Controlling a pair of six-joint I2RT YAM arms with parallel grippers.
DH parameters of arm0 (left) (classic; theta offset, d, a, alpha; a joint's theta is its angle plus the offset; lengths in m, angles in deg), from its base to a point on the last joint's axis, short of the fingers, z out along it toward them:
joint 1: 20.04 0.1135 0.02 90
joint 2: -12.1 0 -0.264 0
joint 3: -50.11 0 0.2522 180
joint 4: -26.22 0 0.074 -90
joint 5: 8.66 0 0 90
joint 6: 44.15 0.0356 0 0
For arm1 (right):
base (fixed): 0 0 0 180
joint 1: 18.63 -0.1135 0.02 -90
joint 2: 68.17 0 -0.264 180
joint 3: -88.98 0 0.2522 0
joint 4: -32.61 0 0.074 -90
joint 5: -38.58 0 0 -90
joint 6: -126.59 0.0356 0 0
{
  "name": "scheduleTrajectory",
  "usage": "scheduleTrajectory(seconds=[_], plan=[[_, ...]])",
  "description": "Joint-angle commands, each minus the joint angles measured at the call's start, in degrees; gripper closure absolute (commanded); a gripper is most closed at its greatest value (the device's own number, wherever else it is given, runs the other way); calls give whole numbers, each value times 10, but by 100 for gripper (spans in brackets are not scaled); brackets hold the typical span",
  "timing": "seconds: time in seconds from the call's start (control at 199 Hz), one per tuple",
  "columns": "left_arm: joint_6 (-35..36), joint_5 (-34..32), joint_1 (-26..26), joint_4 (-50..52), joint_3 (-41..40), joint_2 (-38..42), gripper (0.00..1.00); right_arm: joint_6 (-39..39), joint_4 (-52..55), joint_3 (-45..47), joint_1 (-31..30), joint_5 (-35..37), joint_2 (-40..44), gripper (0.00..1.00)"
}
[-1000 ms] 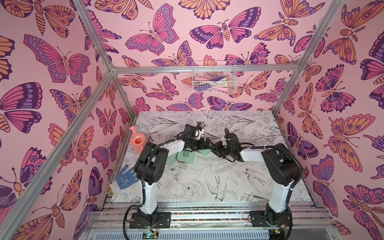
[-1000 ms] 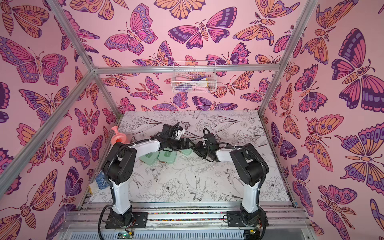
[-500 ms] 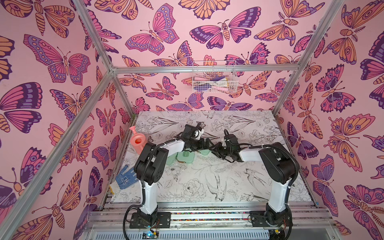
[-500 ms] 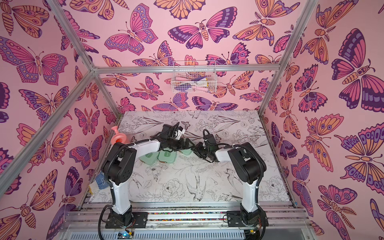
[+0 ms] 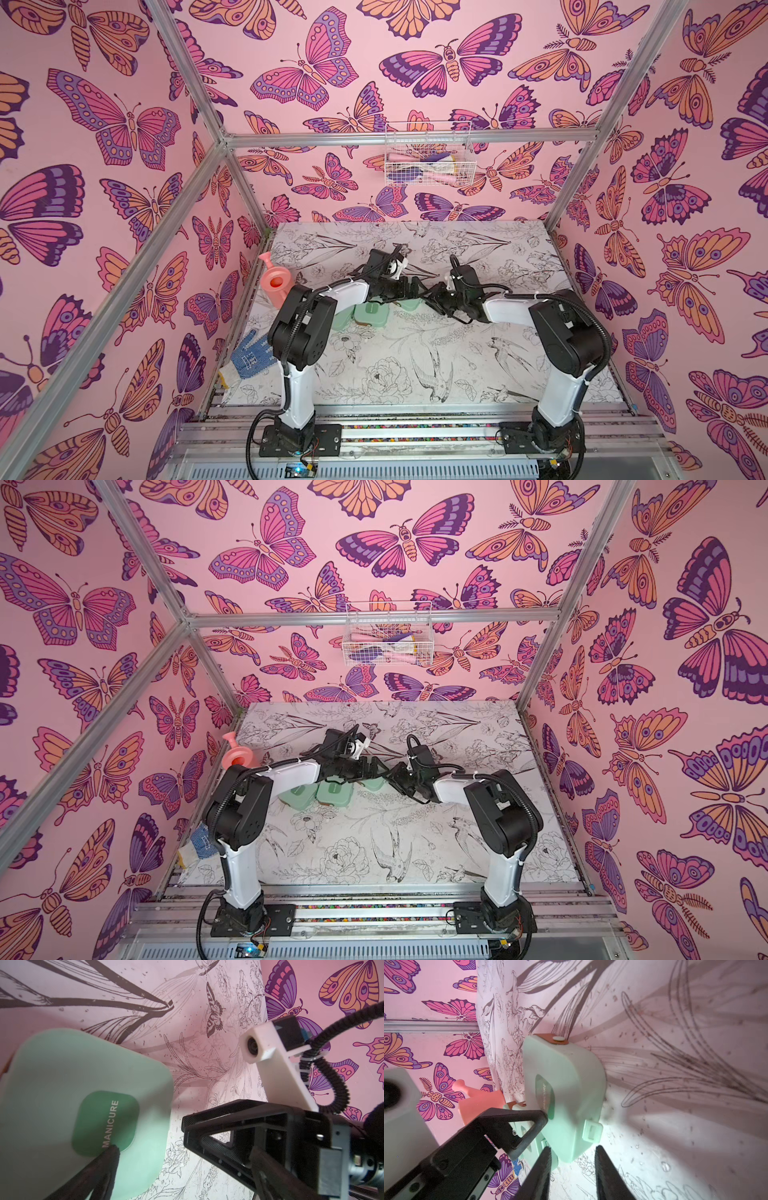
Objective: Organize nail clipper sets
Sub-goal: Close the storage box at the center of the board.
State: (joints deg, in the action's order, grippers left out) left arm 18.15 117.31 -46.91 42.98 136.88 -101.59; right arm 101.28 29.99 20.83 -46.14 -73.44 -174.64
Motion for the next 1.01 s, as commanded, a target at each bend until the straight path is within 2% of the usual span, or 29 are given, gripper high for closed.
scheduleTrajectory(seconds=[0.0, 0.131, 0.276, 0.482, 0.578, 0.709, 0.784, 0.92, 1.0], plan=[[-2, -25, 6, 53, -21, -5, 0, -2, -1, -11, -1, -5, 0, 69], [-2, -24, 6, 53, -20, -4, 0, 10, -34, -26, -5, -13, -37, 78], [-2, -23, 6, 53, -18, -4, 0, 53, -132, -32, -10, -40, -87, 90], [2, -22, 8, 57, -10, -7, 0, 74, -170, -41, -14, -50, -131, 92], [6, -24, 9, 65, 1, -10, 0, 76, -184, -23, -14, -45, -120, 92], [11, -33, 14, 82, 21, -9, 0, 50, -137, -24, -14, -37, -93, 92], [21, -64, 17, 120, 45, 1, 0, 37, -116, -32, -14, -36, -89, 92], [38, -228, 24, 281, 121, 22, 0, 38, -113, -40, -14, -42, -97, 92], [46, -269, 39, 380, 172, 9, 0, 41, -116, -37, -14, -42, -99, 92]])
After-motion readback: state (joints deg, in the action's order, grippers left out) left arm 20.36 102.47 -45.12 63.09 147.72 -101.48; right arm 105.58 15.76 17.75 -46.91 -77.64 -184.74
